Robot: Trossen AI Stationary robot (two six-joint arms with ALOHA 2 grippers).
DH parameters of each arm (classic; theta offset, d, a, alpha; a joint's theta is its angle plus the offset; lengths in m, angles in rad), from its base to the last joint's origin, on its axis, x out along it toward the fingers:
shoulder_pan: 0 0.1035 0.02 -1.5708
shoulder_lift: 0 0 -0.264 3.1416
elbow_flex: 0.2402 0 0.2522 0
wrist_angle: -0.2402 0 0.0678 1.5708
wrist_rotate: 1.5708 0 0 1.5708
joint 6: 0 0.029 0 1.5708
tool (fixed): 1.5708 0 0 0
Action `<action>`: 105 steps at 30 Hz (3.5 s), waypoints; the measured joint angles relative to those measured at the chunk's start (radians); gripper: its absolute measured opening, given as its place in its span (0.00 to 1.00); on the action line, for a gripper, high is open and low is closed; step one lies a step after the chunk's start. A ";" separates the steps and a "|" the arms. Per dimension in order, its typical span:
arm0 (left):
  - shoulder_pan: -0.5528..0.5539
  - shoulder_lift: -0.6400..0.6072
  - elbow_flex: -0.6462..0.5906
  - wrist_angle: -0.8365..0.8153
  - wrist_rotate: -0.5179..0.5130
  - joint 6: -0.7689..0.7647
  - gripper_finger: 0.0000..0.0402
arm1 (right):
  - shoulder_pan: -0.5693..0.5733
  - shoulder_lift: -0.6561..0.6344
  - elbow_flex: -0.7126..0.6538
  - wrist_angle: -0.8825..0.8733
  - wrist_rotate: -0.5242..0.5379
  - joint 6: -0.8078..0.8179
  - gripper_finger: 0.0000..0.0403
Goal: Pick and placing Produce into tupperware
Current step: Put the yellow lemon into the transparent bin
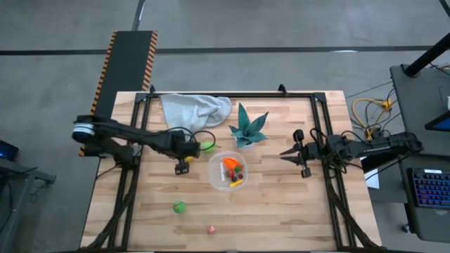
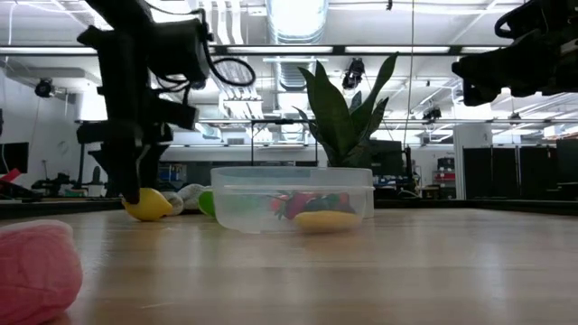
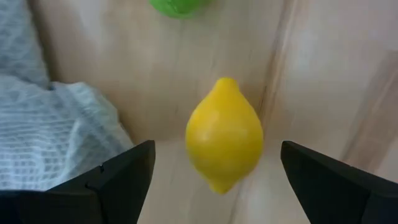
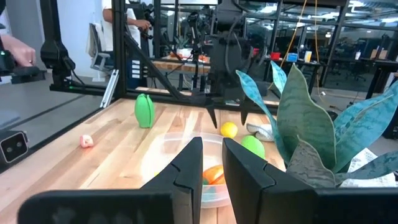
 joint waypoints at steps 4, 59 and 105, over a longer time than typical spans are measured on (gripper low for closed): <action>0.000 0.063 0.003 0.009 0.024 0.000 0.83 | 0.000 0.000 0.000 -0.003 0.000 0.000 0.13; -0.002 0.167 0.027 0.058 0.026 0.108 0.45 | 0.000 -0.001 0.000 -0.014 0.000 0.008 0.13; -0.100 0.254 0.374 0.217 0.045 0.406 0.45 | 0.000 -0.001 0.000 -0.025 0.001 0.007 0.13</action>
